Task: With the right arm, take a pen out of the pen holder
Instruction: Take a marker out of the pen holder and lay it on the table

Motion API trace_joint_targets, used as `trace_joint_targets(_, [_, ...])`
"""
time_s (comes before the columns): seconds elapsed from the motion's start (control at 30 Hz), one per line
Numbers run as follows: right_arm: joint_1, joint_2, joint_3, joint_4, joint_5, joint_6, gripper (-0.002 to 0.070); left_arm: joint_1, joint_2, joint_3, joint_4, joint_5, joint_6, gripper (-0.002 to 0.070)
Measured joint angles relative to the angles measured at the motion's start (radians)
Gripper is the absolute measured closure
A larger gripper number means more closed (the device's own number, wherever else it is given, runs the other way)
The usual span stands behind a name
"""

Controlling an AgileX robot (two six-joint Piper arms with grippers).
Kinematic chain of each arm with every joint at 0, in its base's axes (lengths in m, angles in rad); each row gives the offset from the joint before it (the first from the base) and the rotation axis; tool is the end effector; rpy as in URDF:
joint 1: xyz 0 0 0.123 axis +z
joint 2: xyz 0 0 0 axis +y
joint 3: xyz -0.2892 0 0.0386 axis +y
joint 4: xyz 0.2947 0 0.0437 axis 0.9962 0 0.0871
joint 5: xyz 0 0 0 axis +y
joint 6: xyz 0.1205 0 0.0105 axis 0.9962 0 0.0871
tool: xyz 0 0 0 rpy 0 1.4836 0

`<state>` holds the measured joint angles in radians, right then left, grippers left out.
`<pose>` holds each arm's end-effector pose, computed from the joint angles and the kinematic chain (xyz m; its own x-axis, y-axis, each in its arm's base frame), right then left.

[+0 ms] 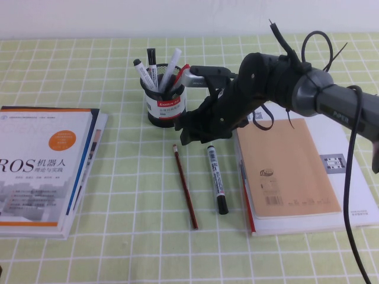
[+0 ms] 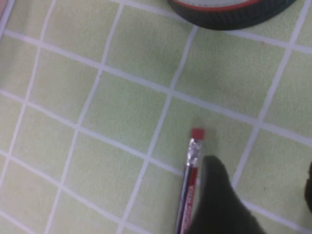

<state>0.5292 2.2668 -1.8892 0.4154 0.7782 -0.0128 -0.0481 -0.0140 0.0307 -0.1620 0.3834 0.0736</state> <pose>0.4707 0.3150 0.1530 -0.8820 -0.1965 -0.4282 -0.3735 0.8457 0.3812 0.1202 -0.0131 0.1596 -0.3103 -0.0618 -0.9486 0.0818 0.9924 -0.0914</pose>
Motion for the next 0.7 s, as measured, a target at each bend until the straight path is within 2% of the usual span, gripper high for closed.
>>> trace_joint_targets(0.17, [0.014,-0.066,0.055,-0.054,-0.017,0.0,0.0362,0.0,0.0,0.0,0.0,0.0,0.0,0.0683])
trace_joint_targets(0.27, [0.034,-0.18,0.182,-0.098,-0.08,0.0,0.0428,0.0,0.0,0.0,0.0,0.0,0.0,0.0683])
trace_joint_targets(0.4, [0.049,-0.391,0.403,-0.113,-0.191,0.0,0.0562,0.0,0.0,0.0,0.0,0.0,0.0,0.0683])
trace_joint_targets(0.5, [0.049,-0.531,0.548,-0.117,-0.205,0.0,0.0648,0.0,0.0,0.0,0.0,0.0,0.0,0.0683])
trace_joint_targets(0.7, [0.05,-0.759,0.743,-0.13,-0.176,-0.003,0.0684,0.0,0.0,0.0,0.0,0.0,0.0,0.0683])
